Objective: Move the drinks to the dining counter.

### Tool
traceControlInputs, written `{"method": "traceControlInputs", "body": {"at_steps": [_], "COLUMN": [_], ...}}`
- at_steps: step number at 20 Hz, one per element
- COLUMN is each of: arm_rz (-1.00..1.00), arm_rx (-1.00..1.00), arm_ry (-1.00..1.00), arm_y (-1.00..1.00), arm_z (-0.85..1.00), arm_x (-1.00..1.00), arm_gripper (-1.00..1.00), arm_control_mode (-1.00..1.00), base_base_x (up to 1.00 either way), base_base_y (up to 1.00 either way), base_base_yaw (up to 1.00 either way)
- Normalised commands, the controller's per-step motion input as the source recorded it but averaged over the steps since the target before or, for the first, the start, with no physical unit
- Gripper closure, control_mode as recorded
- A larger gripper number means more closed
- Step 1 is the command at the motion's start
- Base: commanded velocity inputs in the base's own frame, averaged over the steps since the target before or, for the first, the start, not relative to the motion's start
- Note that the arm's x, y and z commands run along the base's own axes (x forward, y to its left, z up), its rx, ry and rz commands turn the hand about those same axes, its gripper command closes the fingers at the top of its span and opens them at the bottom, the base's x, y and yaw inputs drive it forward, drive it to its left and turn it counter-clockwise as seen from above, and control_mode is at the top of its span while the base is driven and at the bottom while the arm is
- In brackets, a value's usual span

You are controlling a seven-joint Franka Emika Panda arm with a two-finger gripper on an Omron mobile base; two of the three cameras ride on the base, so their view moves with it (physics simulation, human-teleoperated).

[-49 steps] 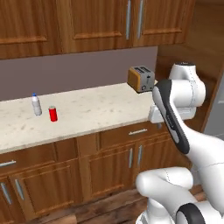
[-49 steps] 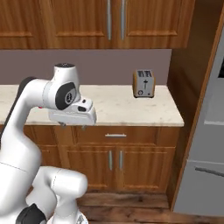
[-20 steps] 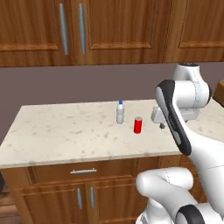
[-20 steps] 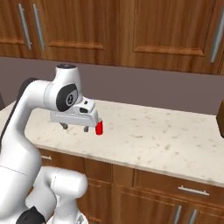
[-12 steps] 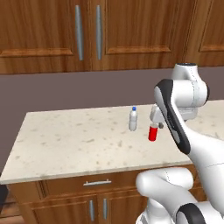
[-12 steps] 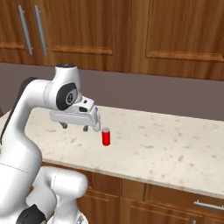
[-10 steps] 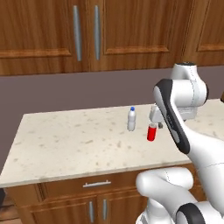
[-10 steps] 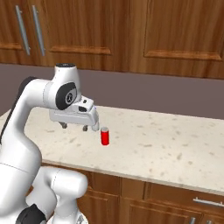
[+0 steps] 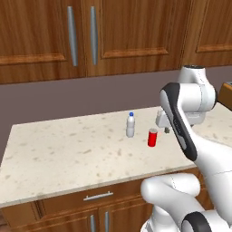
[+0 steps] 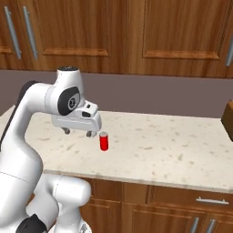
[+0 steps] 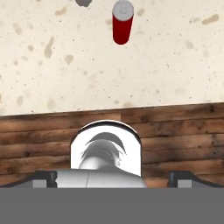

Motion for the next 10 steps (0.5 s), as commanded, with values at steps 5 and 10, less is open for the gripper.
{"method": "traceControlInputs", "body": {"at_steps": [5, 10], "arm_rz": [0.0, 0.0], "arm_rx": [0.0, 0.0], "arm_ry": [0.0, 0.0], "arm_y": [0.0, 0.0], "arm_z": [-0.15, -0.35], "arm_x": [0.35, 0.42], "arm_gripper": [-1.0, -1.0], "arm_control_mode": [-1.0, -1.0], "base_base_x": [0.22, 0.0], "base_base_y": [0.0, 0.0], "base_base_yaw": [-0.01, 0.0]}}
